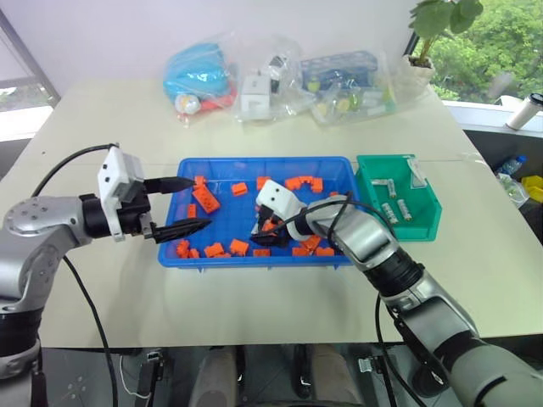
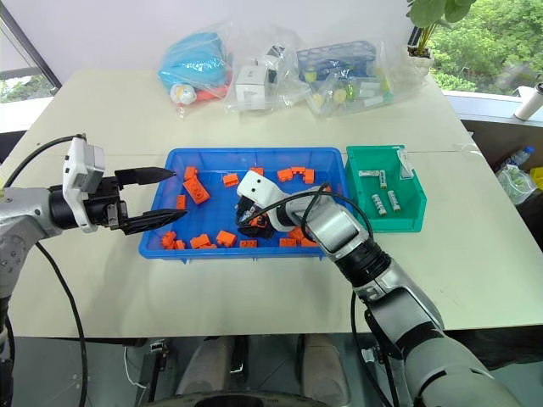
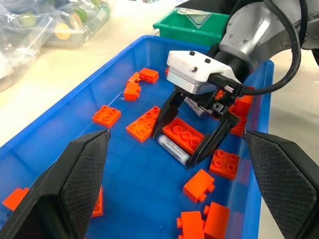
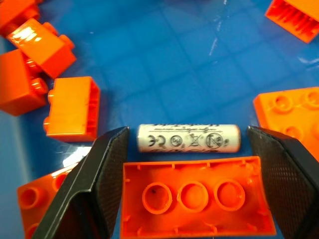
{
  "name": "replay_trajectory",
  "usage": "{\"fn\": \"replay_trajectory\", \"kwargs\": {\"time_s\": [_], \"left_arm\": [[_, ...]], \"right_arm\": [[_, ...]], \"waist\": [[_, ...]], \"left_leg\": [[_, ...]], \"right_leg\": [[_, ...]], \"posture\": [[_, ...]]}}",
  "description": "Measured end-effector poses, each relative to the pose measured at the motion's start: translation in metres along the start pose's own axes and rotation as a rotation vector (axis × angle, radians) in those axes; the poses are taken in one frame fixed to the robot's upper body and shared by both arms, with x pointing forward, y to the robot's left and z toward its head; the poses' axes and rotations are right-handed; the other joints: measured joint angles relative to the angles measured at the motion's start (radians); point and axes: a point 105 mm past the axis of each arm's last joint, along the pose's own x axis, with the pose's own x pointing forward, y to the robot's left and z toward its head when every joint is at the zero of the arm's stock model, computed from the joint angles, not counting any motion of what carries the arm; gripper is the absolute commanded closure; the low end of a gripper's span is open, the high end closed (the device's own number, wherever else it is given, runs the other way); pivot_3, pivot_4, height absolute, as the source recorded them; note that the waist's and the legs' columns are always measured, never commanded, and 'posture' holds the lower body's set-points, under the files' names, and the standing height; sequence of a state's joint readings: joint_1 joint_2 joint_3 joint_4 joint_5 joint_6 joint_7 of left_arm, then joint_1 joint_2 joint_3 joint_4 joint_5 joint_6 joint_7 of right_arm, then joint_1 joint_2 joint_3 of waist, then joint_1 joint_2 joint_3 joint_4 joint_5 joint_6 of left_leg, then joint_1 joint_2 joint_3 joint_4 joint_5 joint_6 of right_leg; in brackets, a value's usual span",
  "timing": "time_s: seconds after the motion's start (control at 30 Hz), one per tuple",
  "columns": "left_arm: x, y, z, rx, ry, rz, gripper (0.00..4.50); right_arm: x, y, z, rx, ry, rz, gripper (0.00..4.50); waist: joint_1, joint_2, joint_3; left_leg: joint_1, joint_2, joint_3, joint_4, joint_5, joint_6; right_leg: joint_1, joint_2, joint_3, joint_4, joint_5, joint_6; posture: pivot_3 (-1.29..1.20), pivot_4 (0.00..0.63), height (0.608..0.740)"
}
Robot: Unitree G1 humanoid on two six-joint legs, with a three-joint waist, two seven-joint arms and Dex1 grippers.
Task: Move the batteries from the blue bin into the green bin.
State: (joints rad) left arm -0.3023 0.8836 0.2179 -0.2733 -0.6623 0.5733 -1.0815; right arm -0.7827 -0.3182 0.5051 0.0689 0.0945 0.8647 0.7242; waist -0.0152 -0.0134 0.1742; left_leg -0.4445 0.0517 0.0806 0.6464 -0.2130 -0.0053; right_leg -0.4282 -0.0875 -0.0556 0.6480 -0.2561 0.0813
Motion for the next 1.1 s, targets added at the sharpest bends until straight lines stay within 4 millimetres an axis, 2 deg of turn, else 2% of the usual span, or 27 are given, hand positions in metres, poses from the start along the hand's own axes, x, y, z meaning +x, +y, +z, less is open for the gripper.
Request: {"fn": "replay_trajectory", "kwargs": {"time_s": [0.37, 0.43, 0.47, 0.73, 0.87, 0.97, 1.1], "left_arm": [[0.003, 0.005, 0.001, 0.012, -0.022, 0.01, 0.0], [0.004, 0.005, 0.002, 0.014, -0.024, 0.009, 0.0], [0.004, 0.005, 0.002, 0.016, -0.025, 0.009, 0.0], [0.004, 0.006, 0.003, 0.024, -0.033, 0.007, 0.0], [0.006, 0.006, 0.002, 0.026, -0.028, 0.002, 0.0], [0.007, 0.007, 0.004, 0.033, -0.03, -0.002, 0.0], [0.008, 0.007, 0.004, 0.034, -0.028, -0.004, 0.0]], "right_arm": [[-0.004, -0.007, -0.003, -0.006, 0.008, -0.017, 1.33], [-0.009, -0.011, -0.006, -0.01, 0.02, -0.027, 0.28], [-0.013, -0.014, -0.008, -0.014, 0.029, -0.035, 0.04], [-0.044, -0.041, -0.029, 0.028, 0.078, -0.112, 0.04], [-0.038, -0.034, -0.023, 0.055, 0.054, -0.081, 0.04], [-0.028, -0.022, -0.006, 0.043, 0.003, -0.041, 0.04], [-0.025, -0.015, 0.014, 0.01, -0.046, -0.023, 0.04]], "waist": [[0.001, 0.0, 0.0], [0.002, 0.0, 0.0], [0.004, 0.0, 0.0], [0.002, 0.0, 0.0], [-0.002, 0.0, 0.0], [-0.002, 0.0, 0.0], [0.004, 0.0, 0.0]], "left_leg": [[0.0, 0.0, 0.0, 0.0, 0.0, 0.0], [0.0, 0.0, 0.0, 0.0, 0.0, 0.0], [0.0, 0.0, 0.0, 0.0, 0.0, 0.0], [0.0, 0.0, 0.0, 0.0, 0.0, 0.0], [0.0, 0.0, 0.0, -0.001, 0.0, 0.0], [0.0, 0.0, 0.0, 0.0, 0.0, 0.0], [0.0, 0.0, 0.0, 0.0, 0.0, 0.0]], "right_leg": [[0.0, 0.0, 0.0, 0.0, 0.0, 0.0], [0.0, 0.0, 0.0, 0.0, 0.0, 0.0], [0.0, 0.0, 0.0, 0.0, 0.0, 0.0], [0.0, 0.0, 0.0, 0.0, 0.0, 0.0], [0.0, 0.001, 0.0, 0.0, 0.0, 0.0], [0.0, 0.001, 0.0, 0.0, 0.0, 0.0], [0.0, 0.001, 0.0, 0.0, 0.0, 0.0]], "posture": [[0.0, 0.15, 0.736], [0.0, 0.15, 0.736], [0.0, 0.15, 0.736], [0.0, 0.15, 0.736], [0.0, 0.15, 0.736], [0.0, 0.15, 0.736], [0.0, 0.15, 0.736]]}}
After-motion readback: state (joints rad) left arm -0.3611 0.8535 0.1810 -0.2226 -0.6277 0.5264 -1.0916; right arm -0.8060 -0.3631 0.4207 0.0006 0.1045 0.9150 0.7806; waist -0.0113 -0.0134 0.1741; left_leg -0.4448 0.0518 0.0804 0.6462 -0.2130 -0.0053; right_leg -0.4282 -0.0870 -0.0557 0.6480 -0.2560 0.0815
